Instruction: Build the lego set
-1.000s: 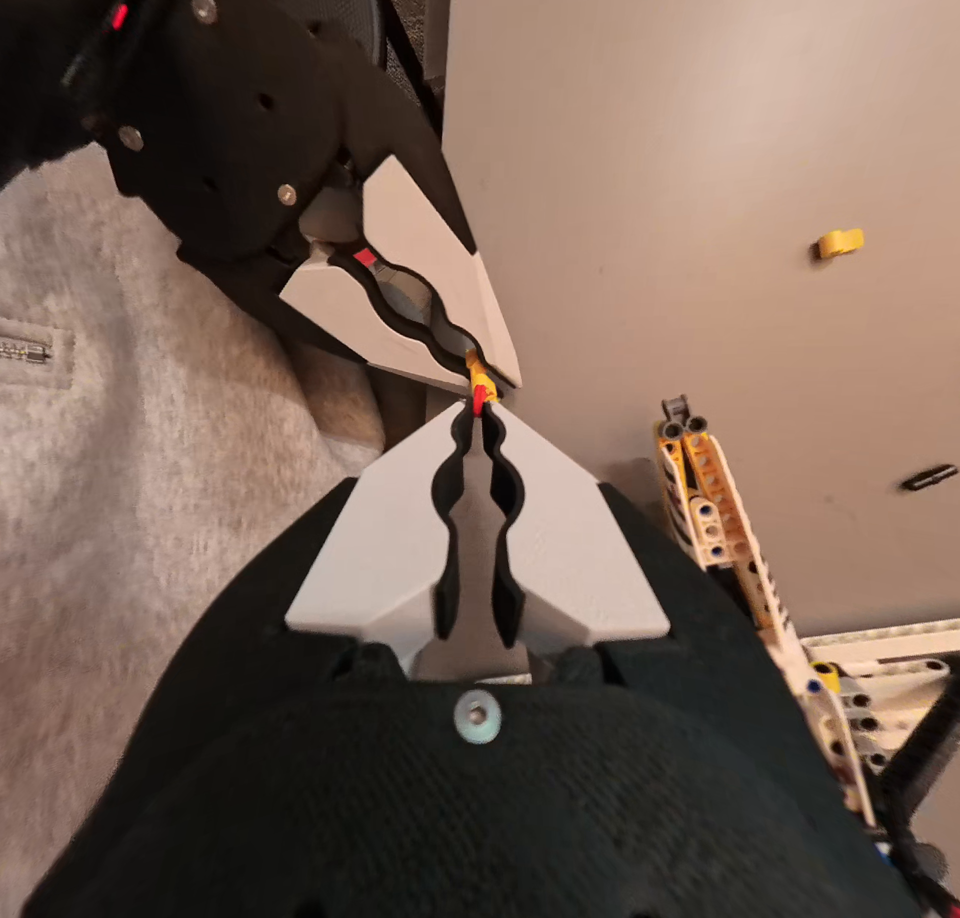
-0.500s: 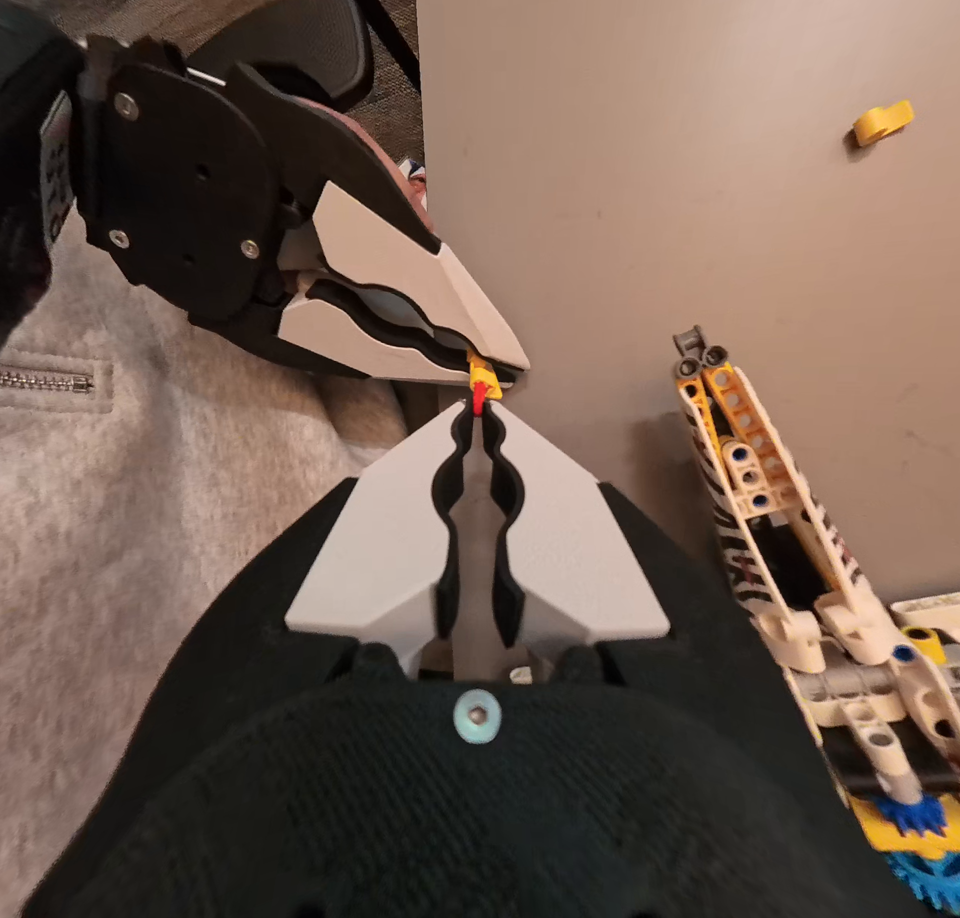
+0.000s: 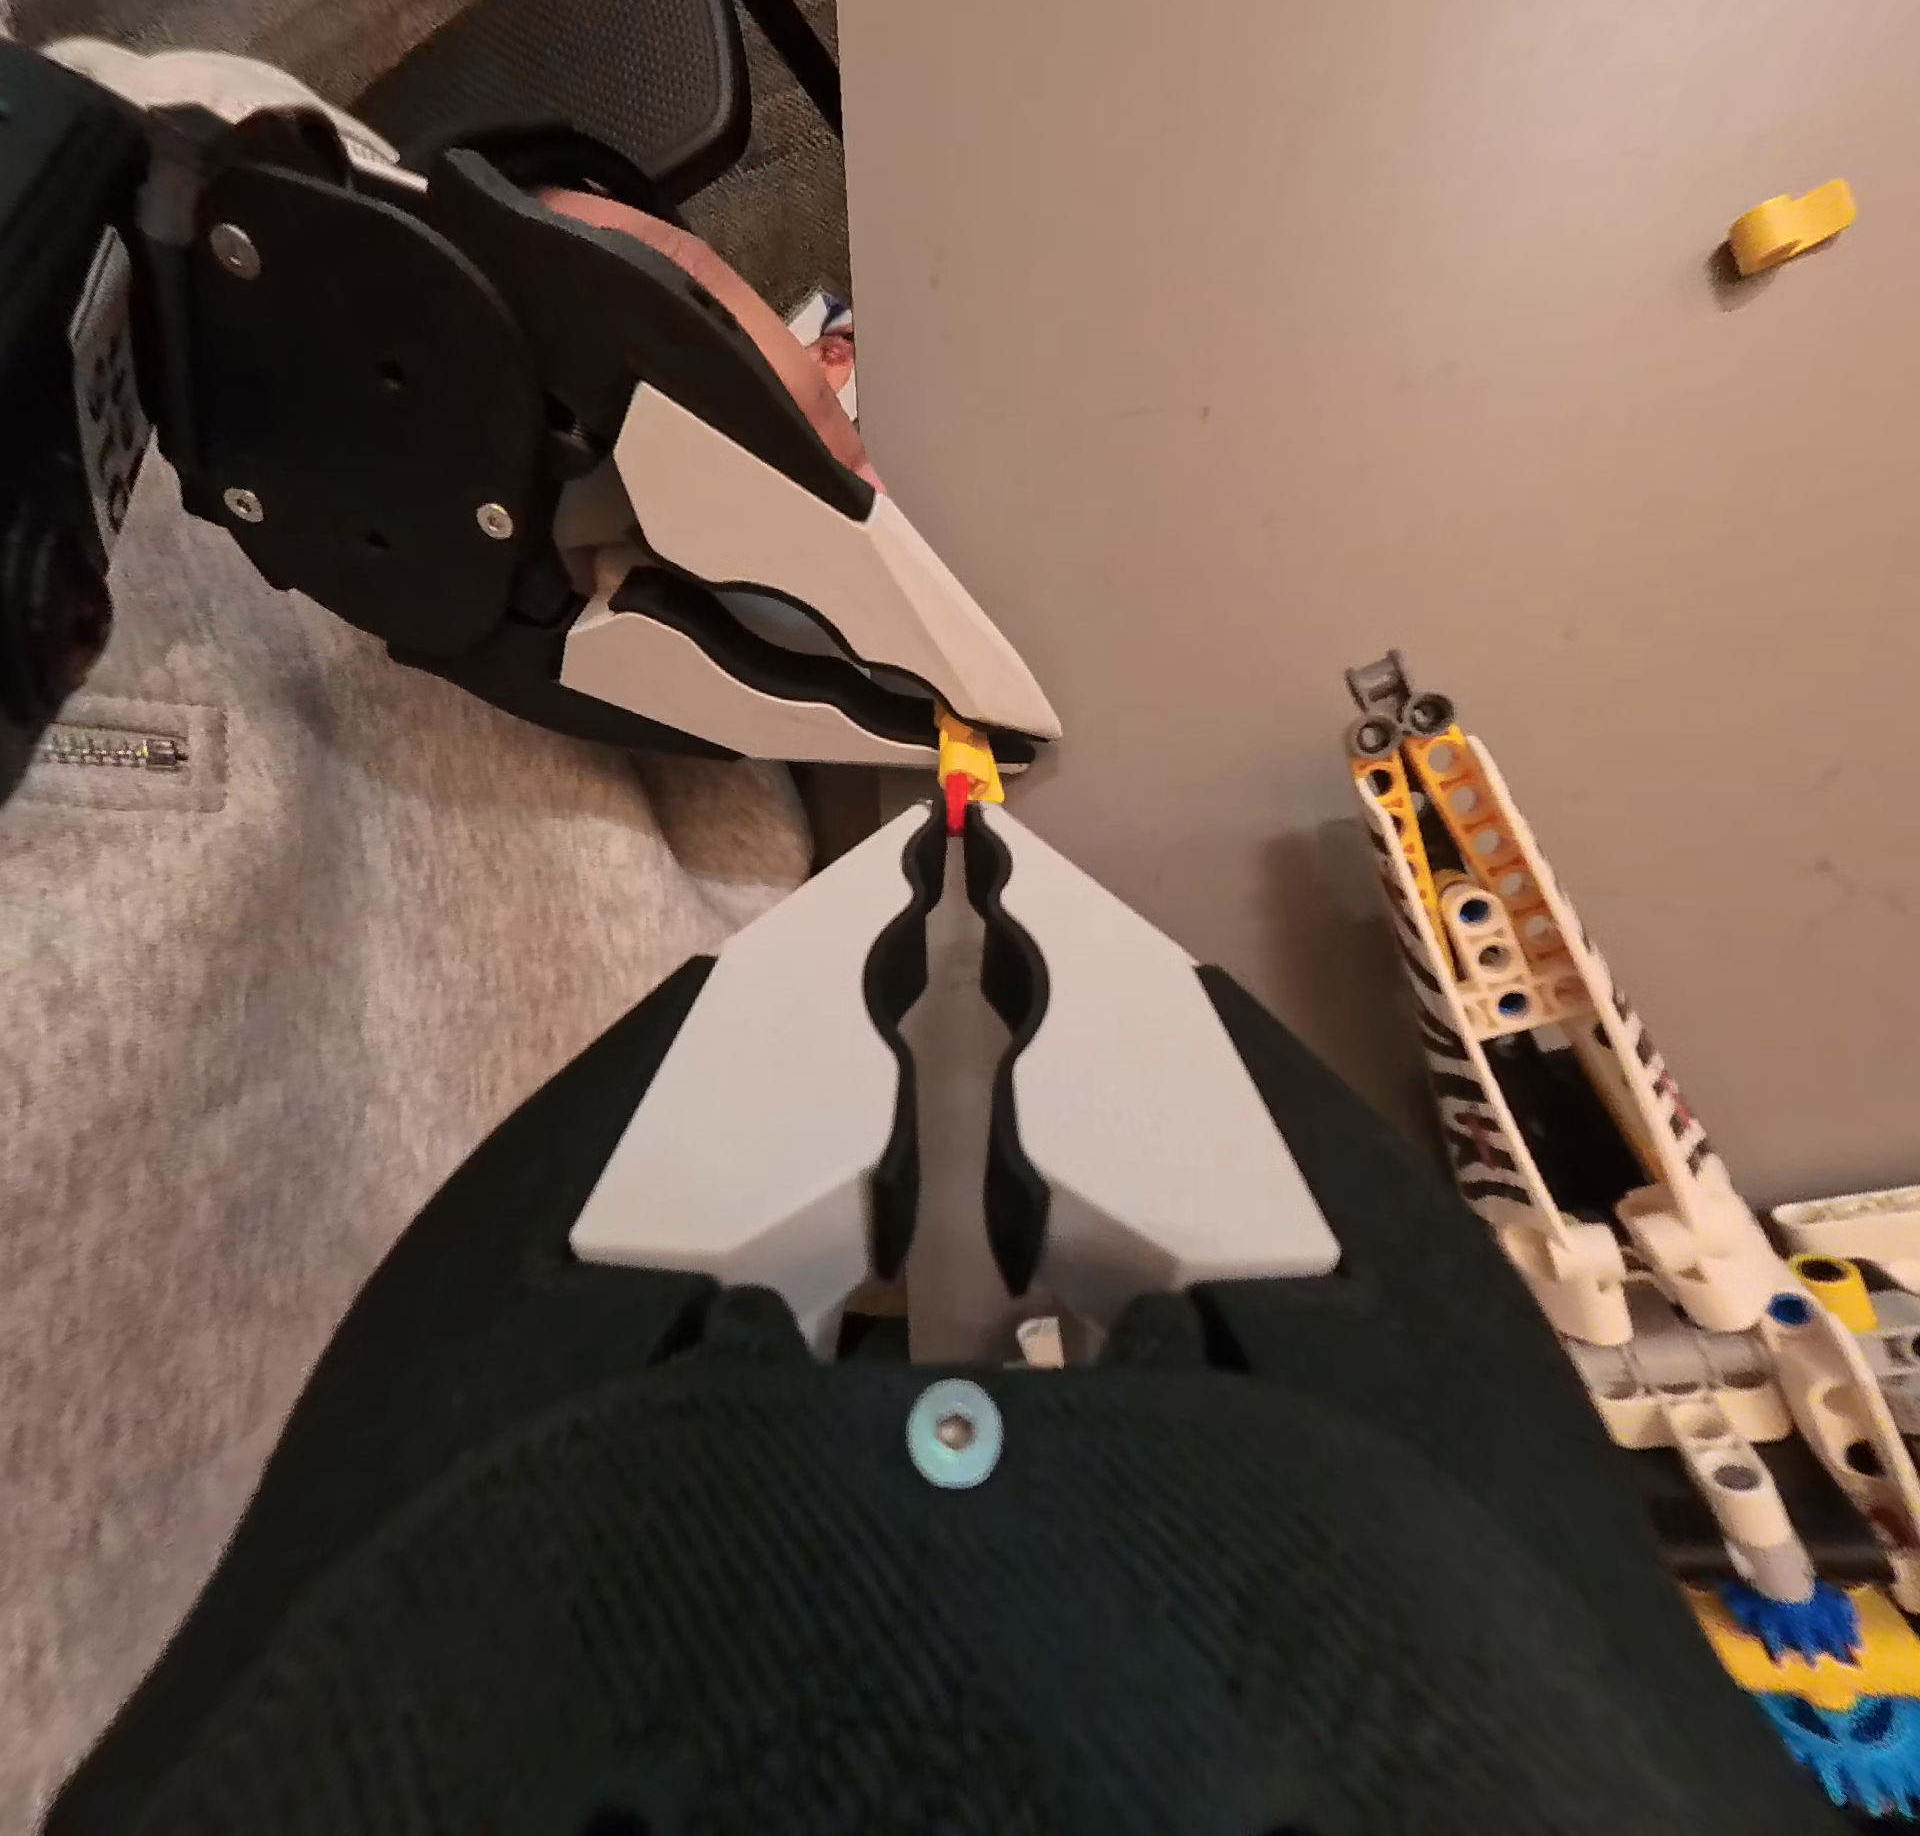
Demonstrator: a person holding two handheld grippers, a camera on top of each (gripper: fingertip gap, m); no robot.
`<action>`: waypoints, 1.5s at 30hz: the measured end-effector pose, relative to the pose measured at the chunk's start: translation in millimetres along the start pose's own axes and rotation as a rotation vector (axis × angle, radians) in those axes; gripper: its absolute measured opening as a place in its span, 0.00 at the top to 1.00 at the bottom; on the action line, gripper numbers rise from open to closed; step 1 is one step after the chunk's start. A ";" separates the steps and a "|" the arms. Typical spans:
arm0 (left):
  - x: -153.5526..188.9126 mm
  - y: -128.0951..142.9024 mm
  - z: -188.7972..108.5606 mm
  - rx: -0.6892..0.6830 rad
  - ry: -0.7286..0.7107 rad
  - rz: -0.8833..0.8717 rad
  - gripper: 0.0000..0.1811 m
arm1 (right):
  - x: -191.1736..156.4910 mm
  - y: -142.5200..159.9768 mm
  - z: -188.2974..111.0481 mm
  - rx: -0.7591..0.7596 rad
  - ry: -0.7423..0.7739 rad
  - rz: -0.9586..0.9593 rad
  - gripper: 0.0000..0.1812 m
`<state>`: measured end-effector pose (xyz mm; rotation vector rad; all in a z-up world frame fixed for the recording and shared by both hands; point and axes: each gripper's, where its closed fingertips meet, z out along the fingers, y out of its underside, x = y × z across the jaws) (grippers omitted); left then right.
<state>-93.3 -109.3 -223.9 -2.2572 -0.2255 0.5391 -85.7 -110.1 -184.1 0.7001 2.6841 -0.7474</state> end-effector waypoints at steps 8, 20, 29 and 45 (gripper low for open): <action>-0.3 0.4 -0.1 0.015 0.010 -0.007 0.97 | -0.1 -1.5 0.9 0.056 -0.015 0.030 0.99; -0.8 0.3 0.1 0.014 0.032 -0.033 0.97 | 1.9 -3.5 2.2 0.040 -0.008 0.024 1.00; -1.3 0.4 0.3 0.051 0.070 -0.064 0.97 | 2.7 -4.5 2.8 0.110 -0.078 0.086 1.00; 1.7 -1.0 -2.8 0.125 0.078 0.022 0.97 | 5.0 4.4 8.1 0.181 -0.119 0.111 1.00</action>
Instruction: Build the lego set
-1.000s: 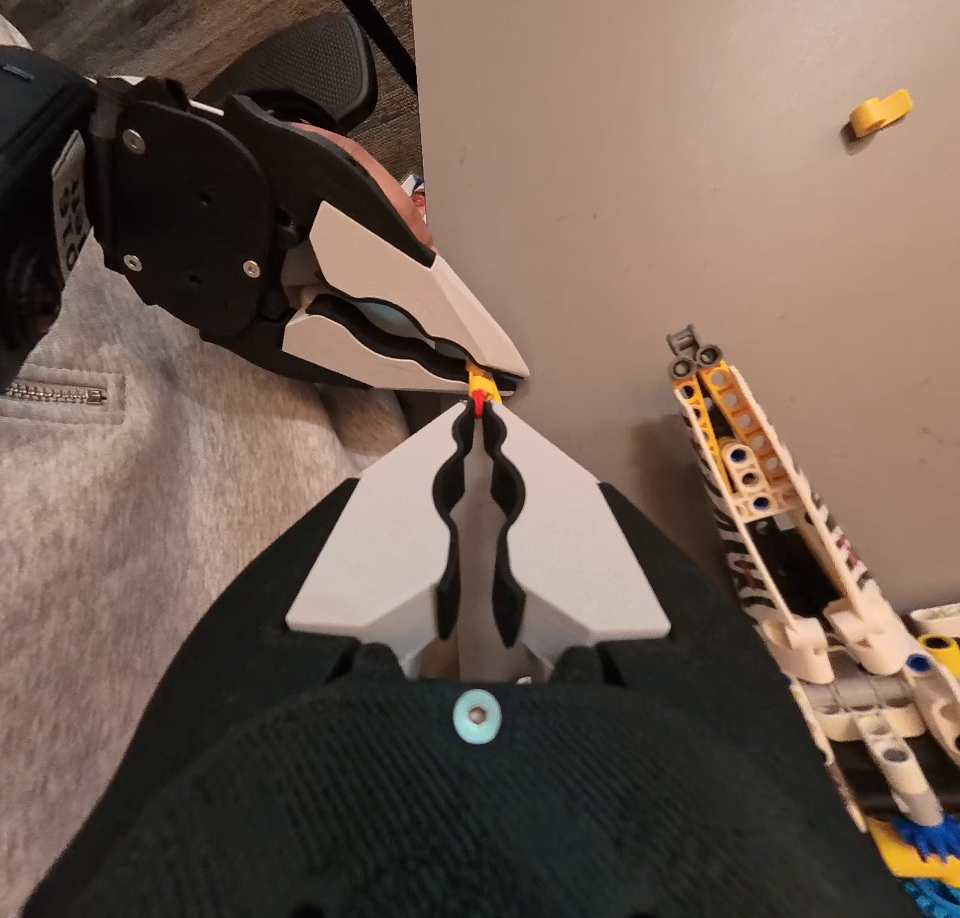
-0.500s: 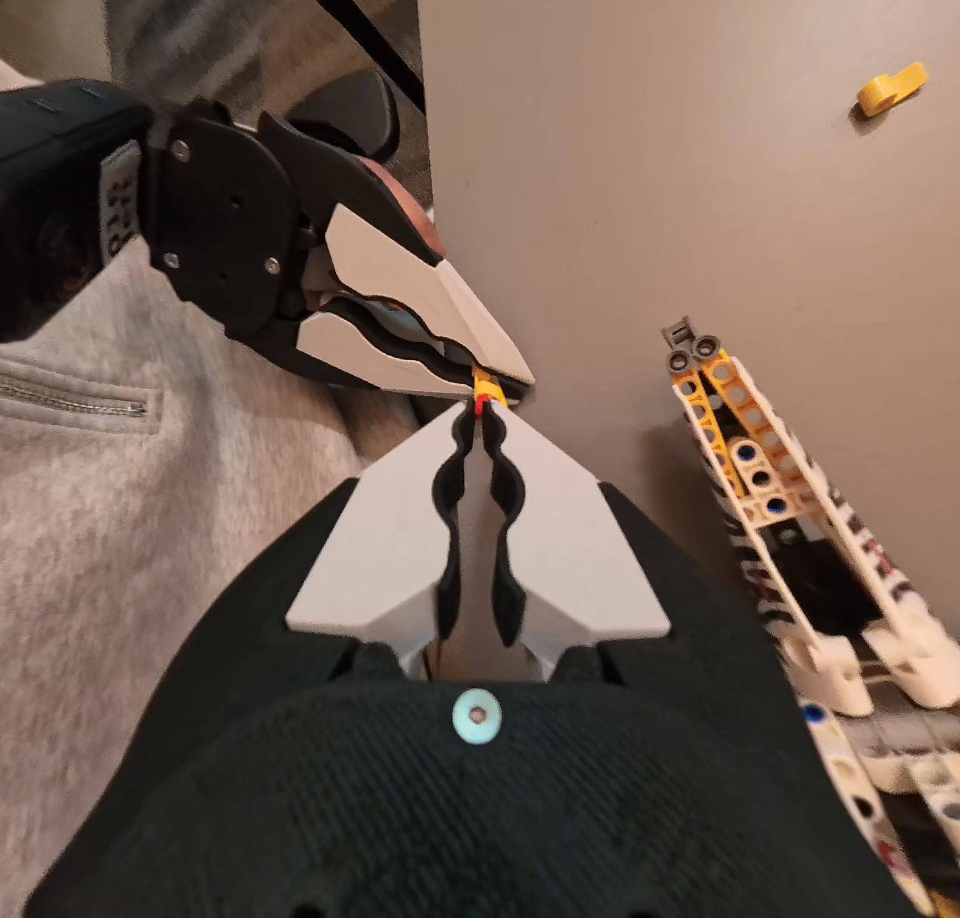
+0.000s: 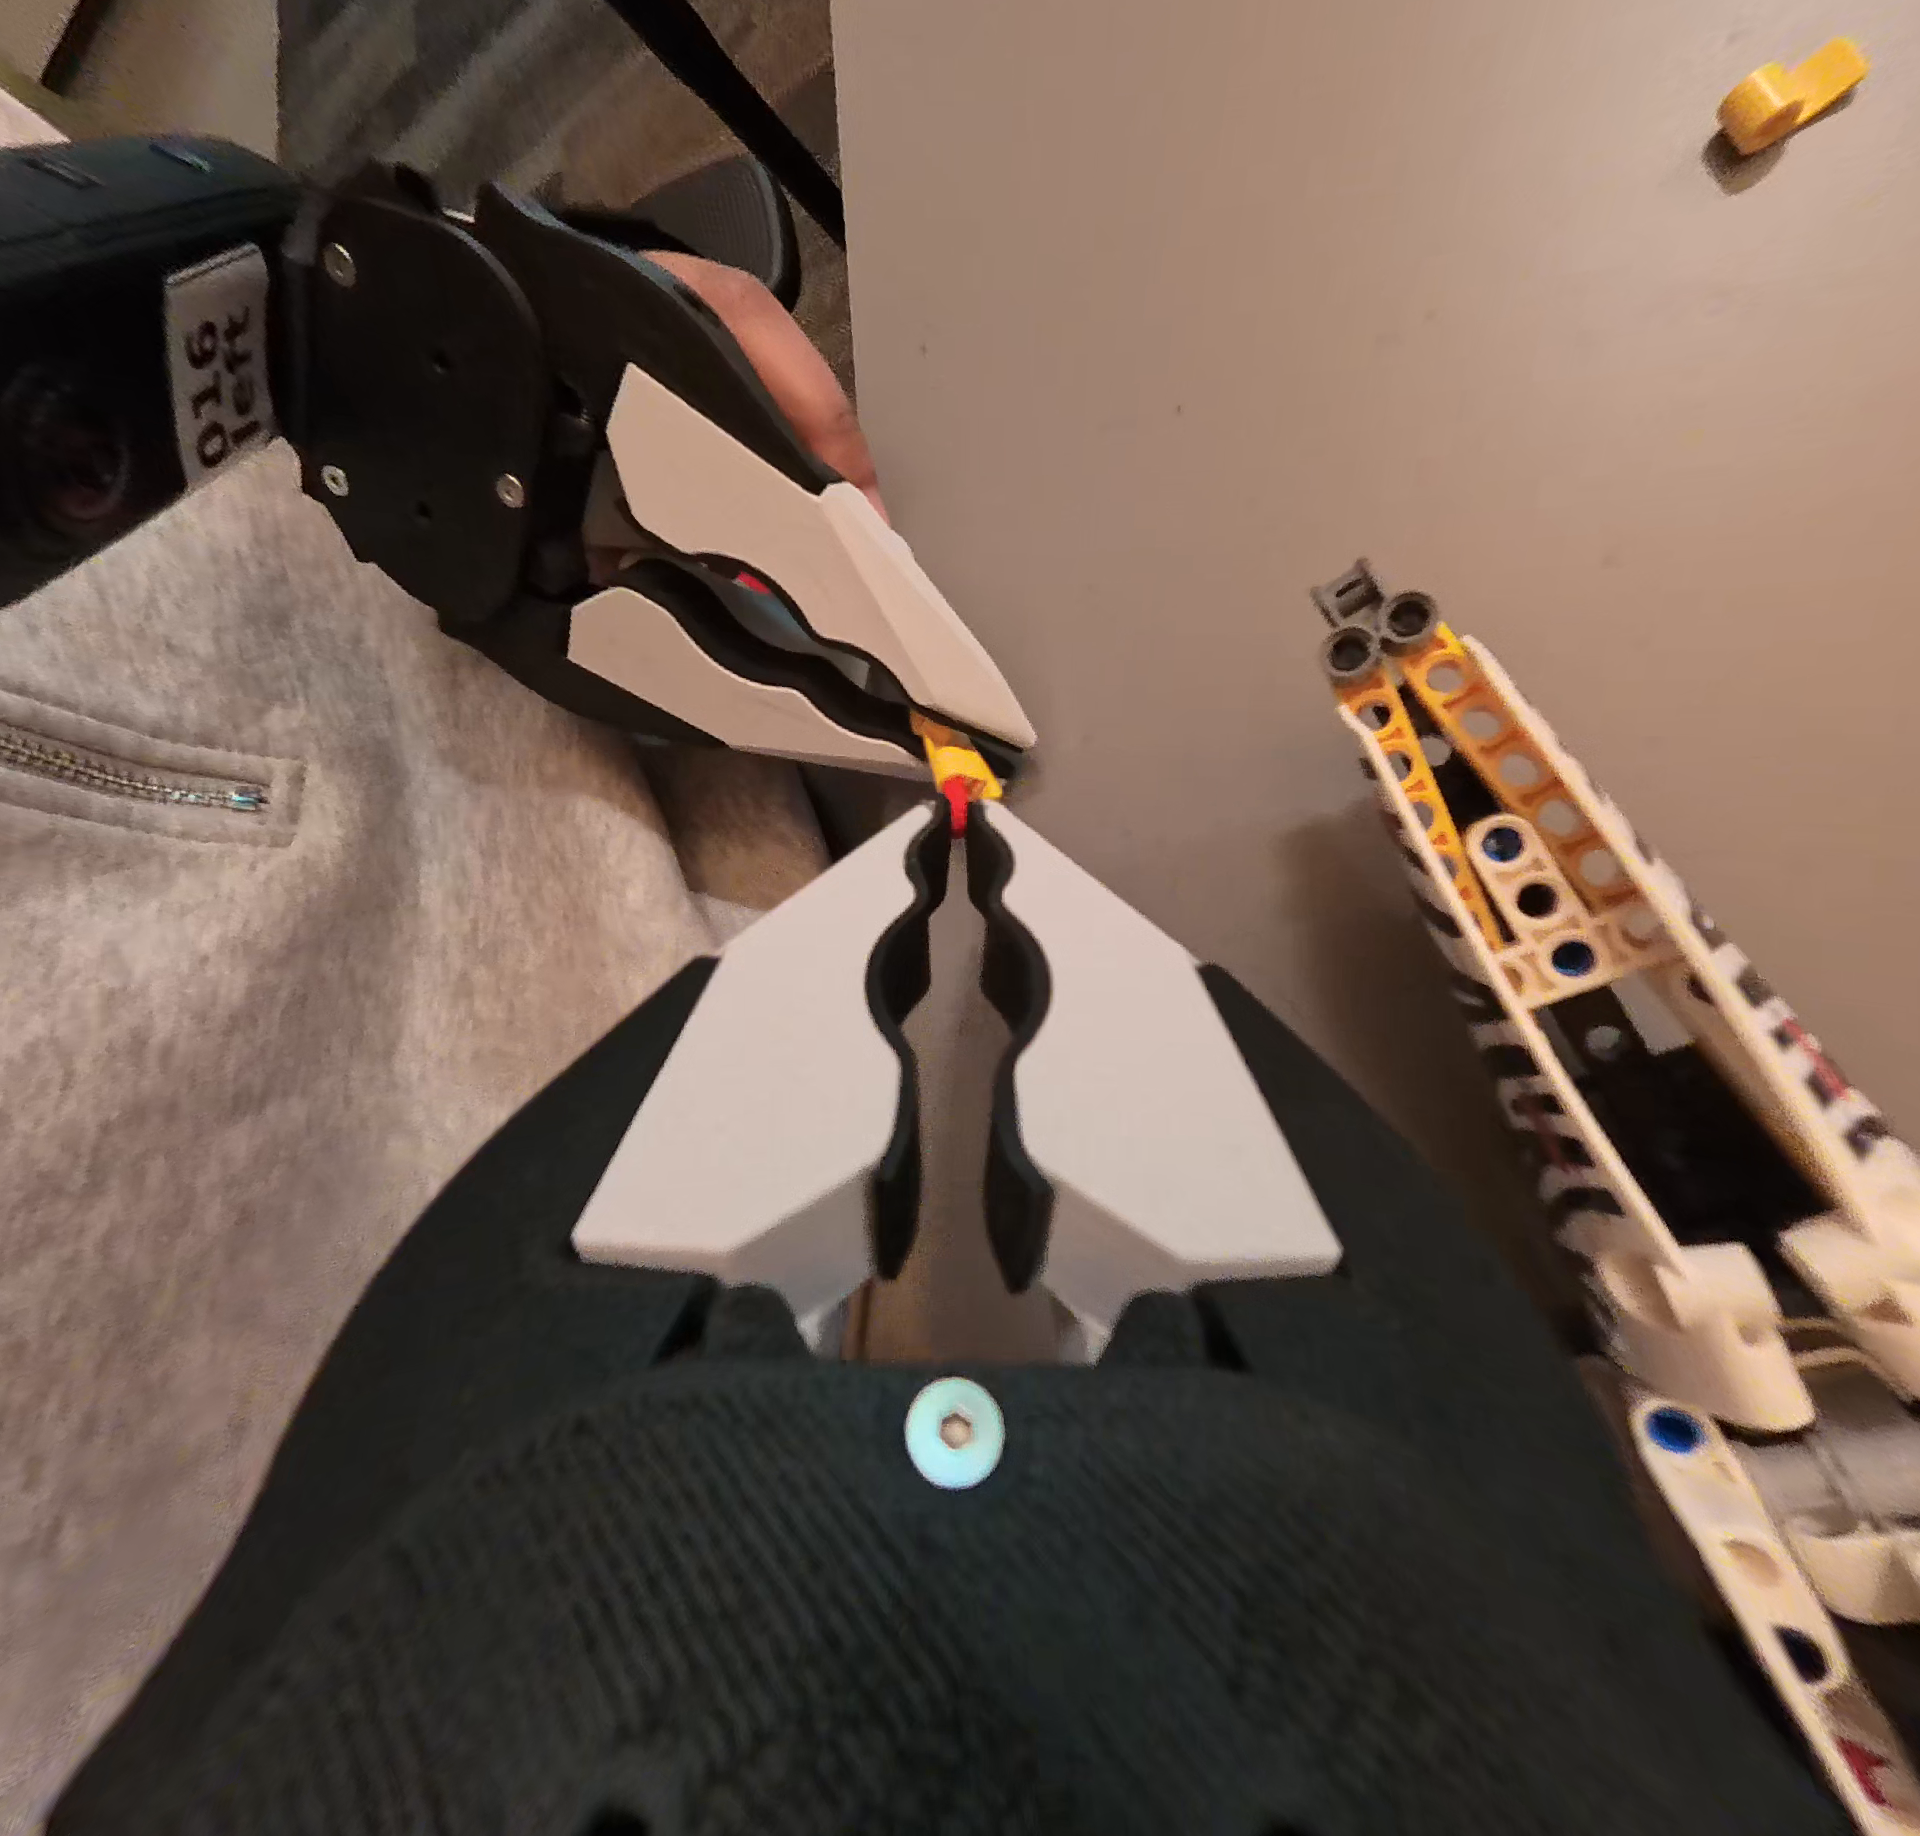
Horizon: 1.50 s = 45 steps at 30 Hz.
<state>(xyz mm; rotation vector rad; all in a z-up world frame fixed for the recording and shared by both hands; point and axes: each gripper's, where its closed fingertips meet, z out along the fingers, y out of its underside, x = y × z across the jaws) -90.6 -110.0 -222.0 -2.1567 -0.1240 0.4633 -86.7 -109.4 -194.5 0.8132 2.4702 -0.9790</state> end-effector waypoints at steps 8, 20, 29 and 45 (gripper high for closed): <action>0.3 -0.9 0.1 0.004 0.000 0.001 0.97 | 0.1 2.5 0.3 0.012 -0.031 -0.022 1.00; 1.9 -9.3 -1.8 0.070 0.049 -0.103 0.96 | -5.3 -2.9 4.9 0.034 -0.029 -0.026 1.00; 2.3 -9.5 -4.0 0.083 0.039 -0.079 0.97 | -6.1 -3.8 5.0 0.051 -0.078 0.036 1.00; 6.9 -20.2 -10.8 0.233 0.061 -0.080 0.97 | -11.0 -8.8 -1.0 0.028 -0.195 0.188 1.00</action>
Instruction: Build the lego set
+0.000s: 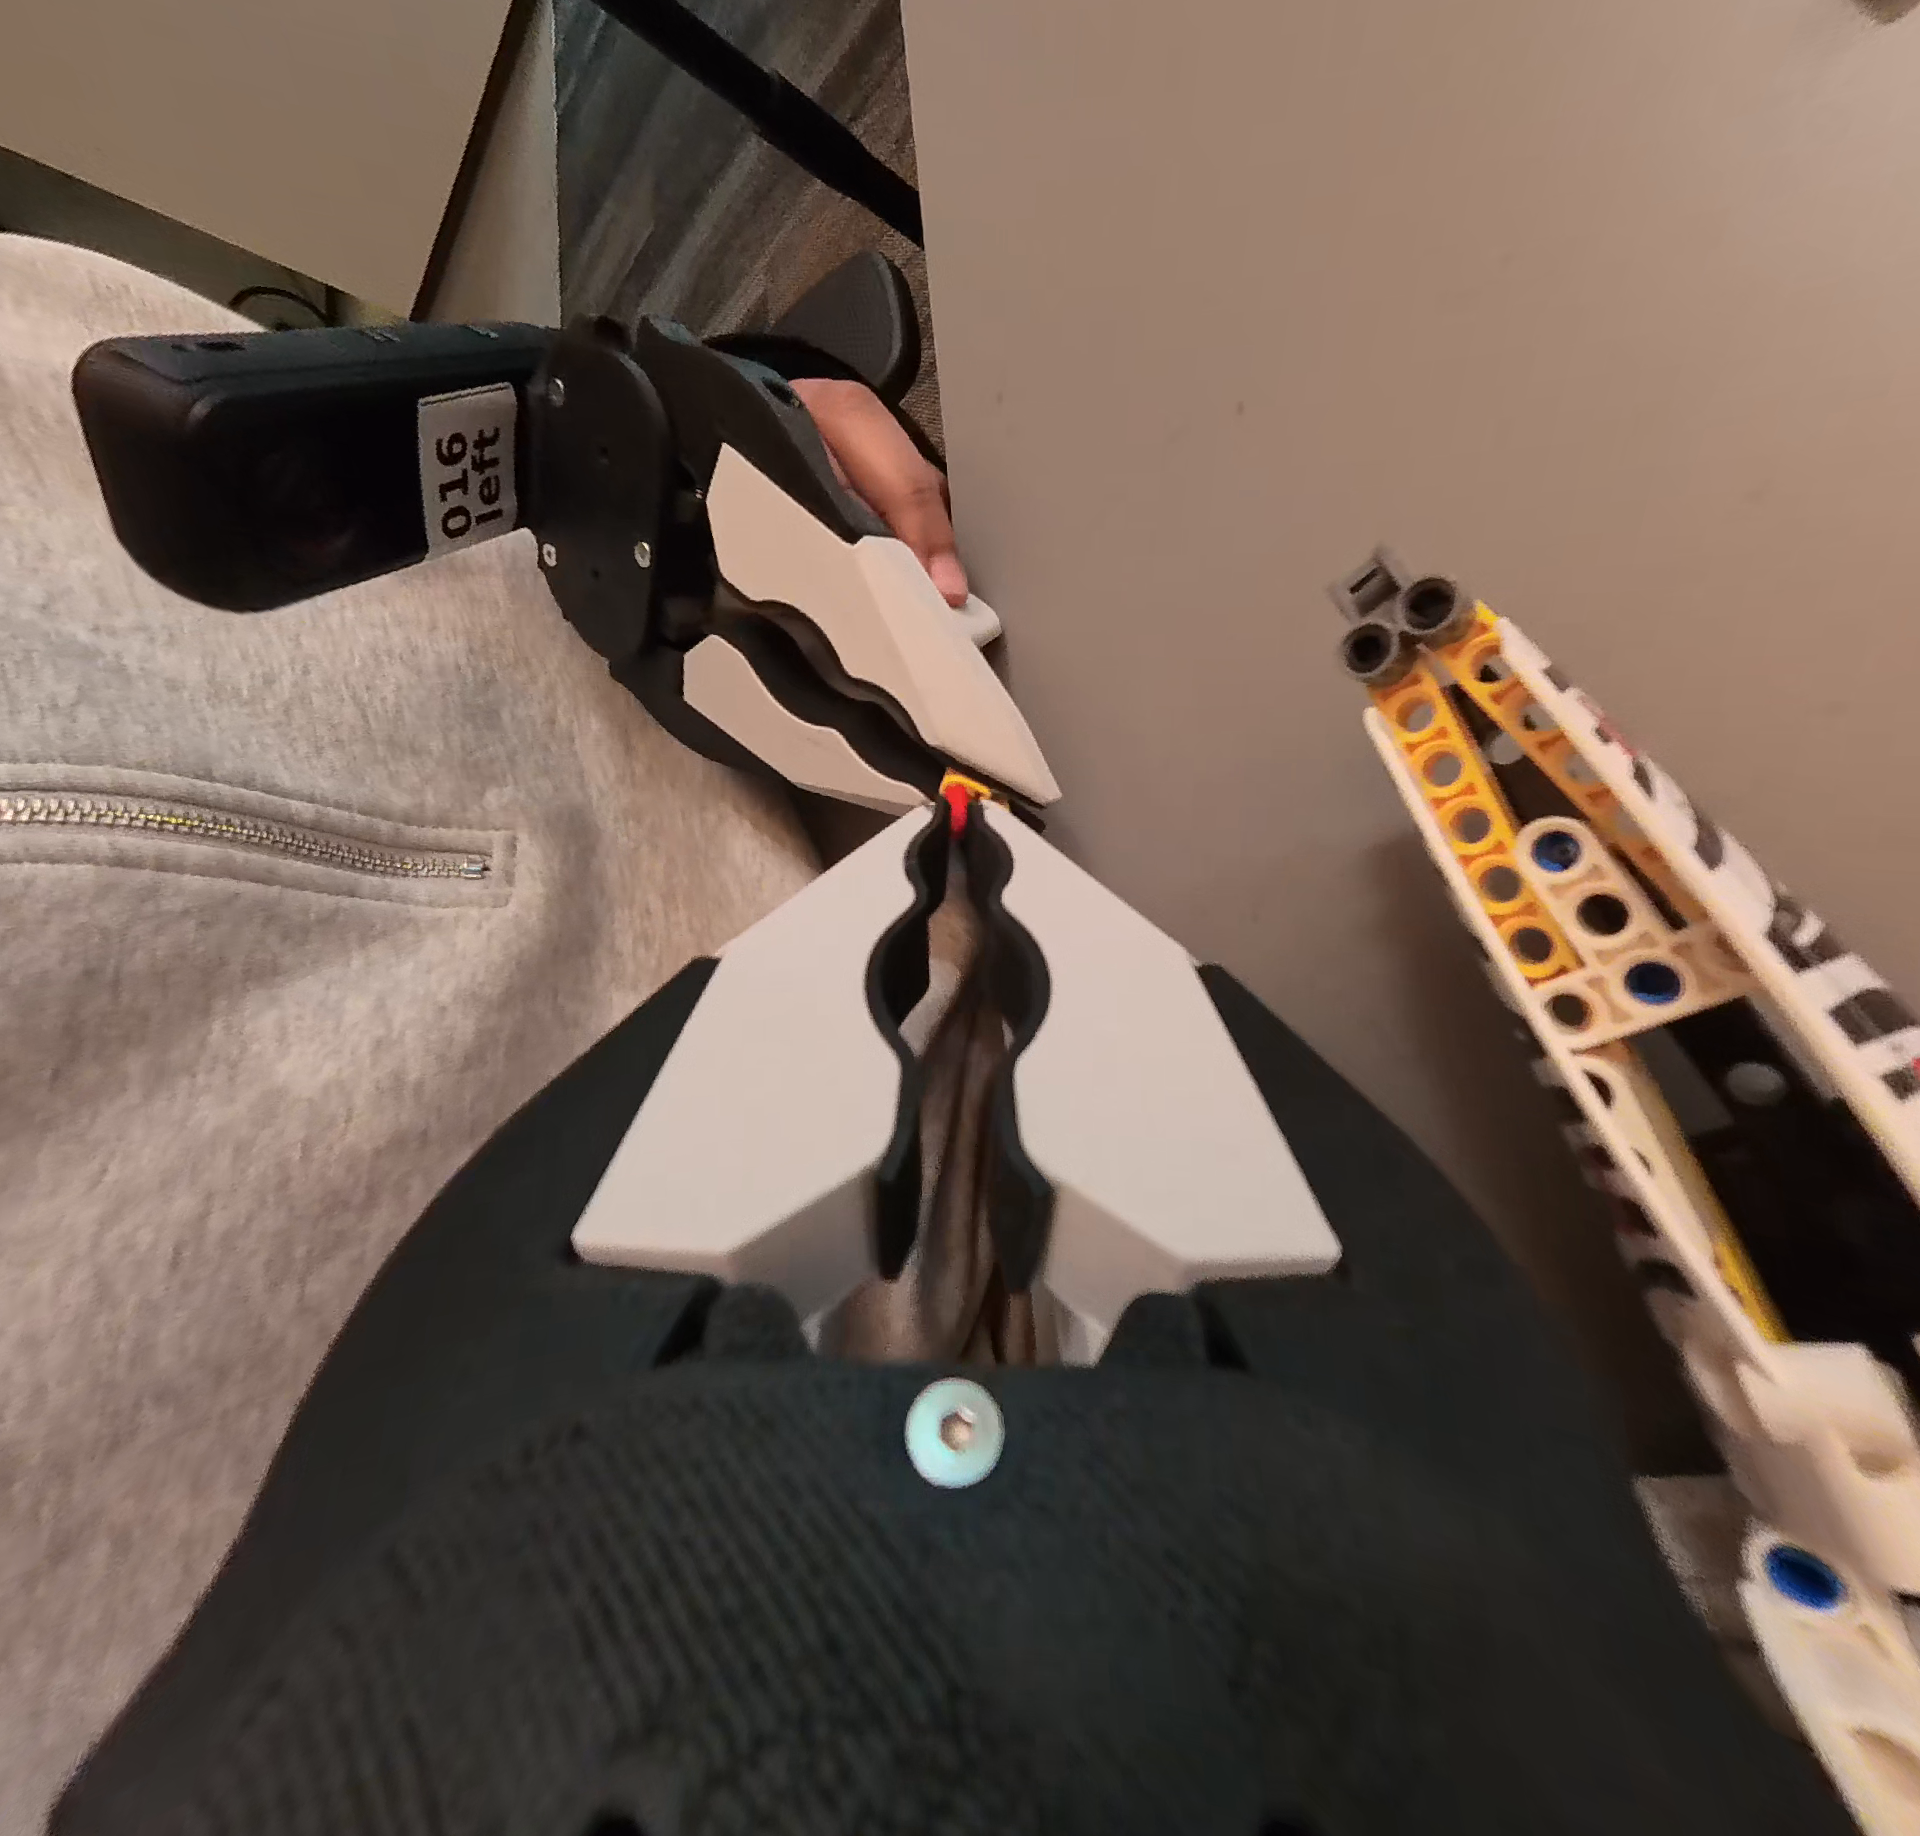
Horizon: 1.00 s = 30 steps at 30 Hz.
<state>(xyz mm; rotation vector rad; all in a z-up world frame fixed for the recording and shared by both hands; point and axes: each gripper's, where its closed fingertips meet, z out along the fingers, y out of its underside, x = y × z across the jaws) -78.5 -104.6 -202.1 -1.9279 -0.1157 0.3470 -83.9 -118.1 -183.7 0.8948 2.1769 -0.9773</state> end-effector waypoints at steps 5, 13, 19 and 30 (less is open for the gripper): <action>-0.5 0.5 -0.2 -0.007 -0.010 -0.013 0.97 | 0.9 -0.7 -0.3 0.029 0.020 0.010 1.00; -1.0 1.0 -0.6 -0.011 -0.015 -0.029 0.97 | 1.4 -1.8 -0.5 0.086 0.084 -0.005 1.00; -2.5 1.6 -0.8 -0.014 -0.024 -0.048 0.97 | 1.5 -4.0 -0.4 0.124 0.120 -0.025 1.00; -4.9 2.7 -0.9 -0.011 -0.026 -0.076 0.98 | 0.3 -6.9 0.7 0.146 0.151 -0.079 1.00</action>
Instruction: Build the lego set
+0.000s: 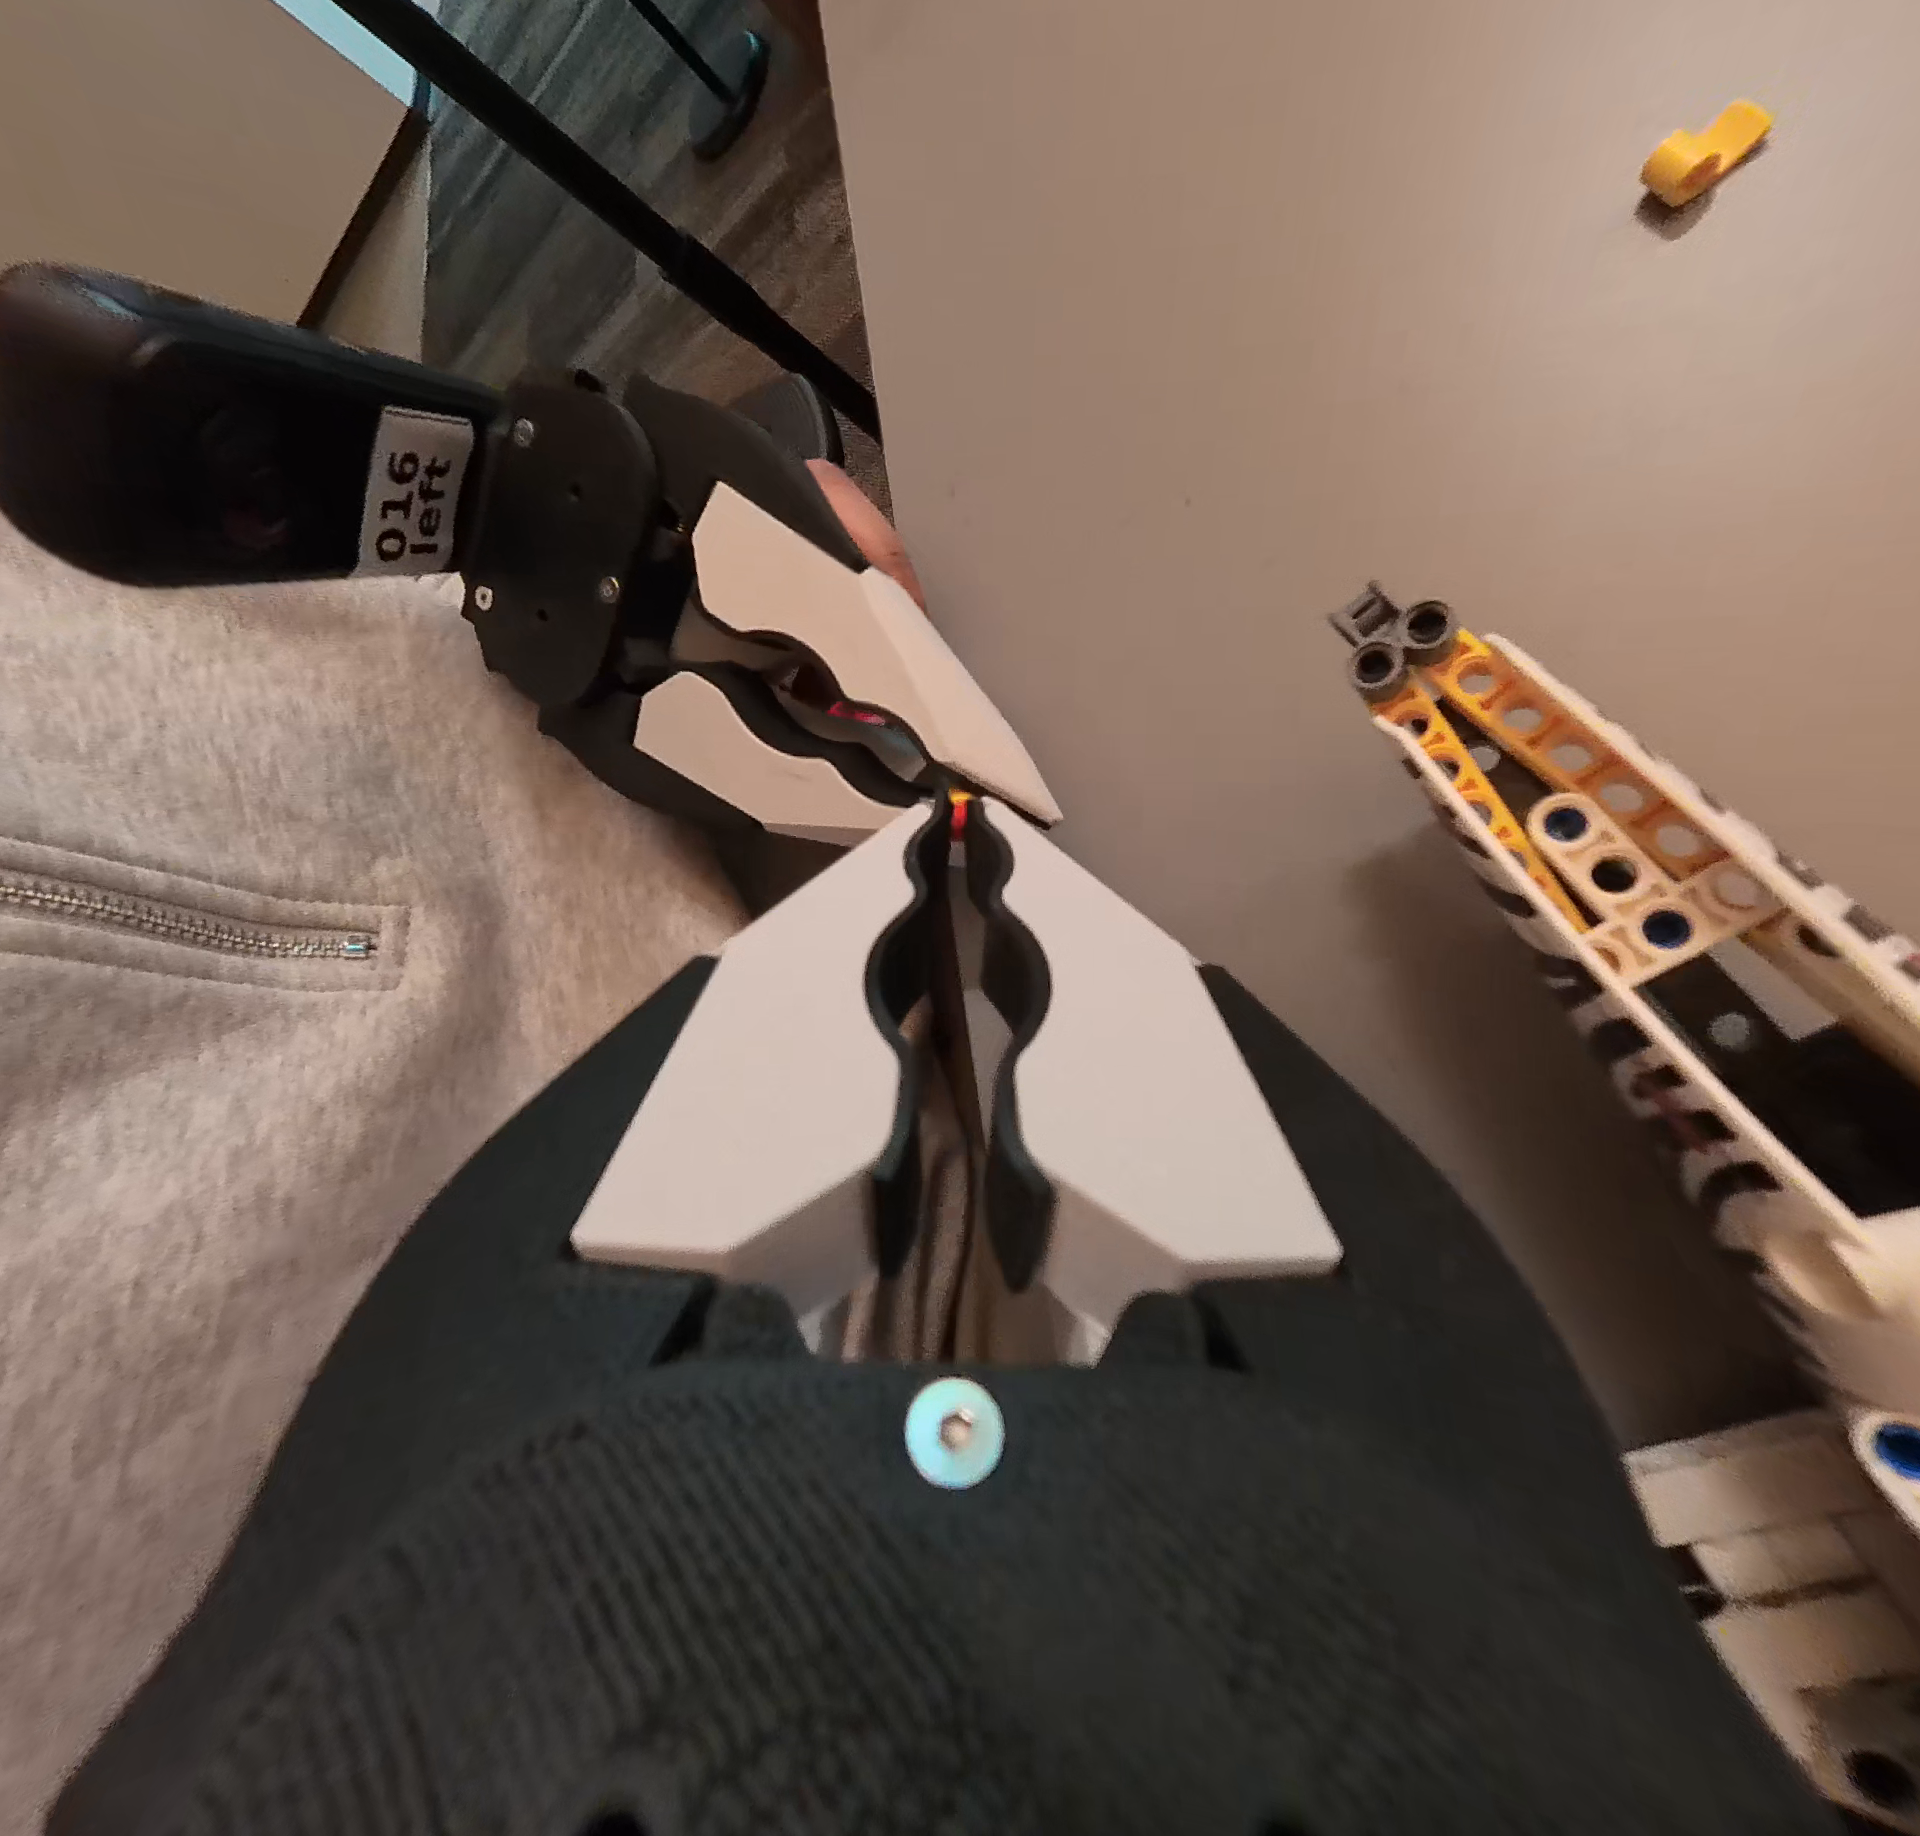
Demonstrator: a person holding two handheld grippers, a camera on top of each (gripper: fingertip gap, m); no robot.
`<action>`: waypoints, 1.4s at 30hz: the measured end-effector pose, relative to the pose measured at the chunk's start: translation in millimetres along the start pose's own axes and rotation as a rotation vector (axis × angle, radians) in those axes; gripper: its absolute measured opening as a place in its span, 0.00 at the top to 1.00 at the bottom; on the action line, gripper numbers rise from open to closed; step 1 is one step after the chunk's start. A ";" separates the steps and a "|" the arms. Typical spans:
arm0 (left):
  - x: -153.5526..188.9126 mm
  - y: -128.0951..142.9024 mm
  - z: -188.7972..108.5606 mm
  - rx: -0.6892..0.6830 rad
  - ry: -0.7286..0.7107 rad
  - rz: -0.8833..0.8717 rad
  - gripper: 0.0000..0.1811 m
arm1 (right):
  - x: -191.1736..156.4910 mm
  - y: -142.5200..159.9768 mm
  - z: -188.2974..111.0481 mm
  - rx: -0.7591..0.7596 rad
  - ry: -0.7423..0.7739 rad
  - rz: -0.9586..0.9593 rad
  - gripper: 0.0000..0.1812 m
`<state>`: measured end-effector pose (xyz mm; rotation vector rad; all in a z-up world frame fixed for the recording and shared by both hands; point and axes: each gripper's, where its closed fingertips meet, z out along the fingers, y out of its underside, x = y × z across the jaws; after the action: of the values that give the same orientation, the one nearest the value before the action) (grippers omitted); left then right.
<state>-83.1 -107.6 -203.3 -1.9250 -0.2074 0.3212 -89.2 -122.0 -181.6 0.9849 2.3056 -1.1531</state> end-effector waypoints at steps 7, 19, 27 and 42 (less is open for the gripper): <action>-1.8 1.2 0.3 -0.004 -0.008 -0.008 0.98 | 1.1 5.1 -0.1 0.005 0.039 -0.044 1.00; -1.6 2.7 1.9 -0.012 0.000 0.023 0.98 | 0.9 4.6 3.8 -0.025 -0.035 0.007 1.00; -2.5 3.4 3.5 -0.020 0.009 0.020 0.98 | -2.2 3.4 8.9 -0.022 -0.036 -0.001 0.99; -1.9 -3.0 6.9 0.043 0.049 -0.031 0.97 | -5.0 -5.2 -13.5 0.129 0.168 -0.316 0.90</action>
<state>-87.1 -100.9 -202.6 -1.8827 -0.1963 0.2550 -89.8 -115.4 -167.8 0.8057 2.6191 -1.4048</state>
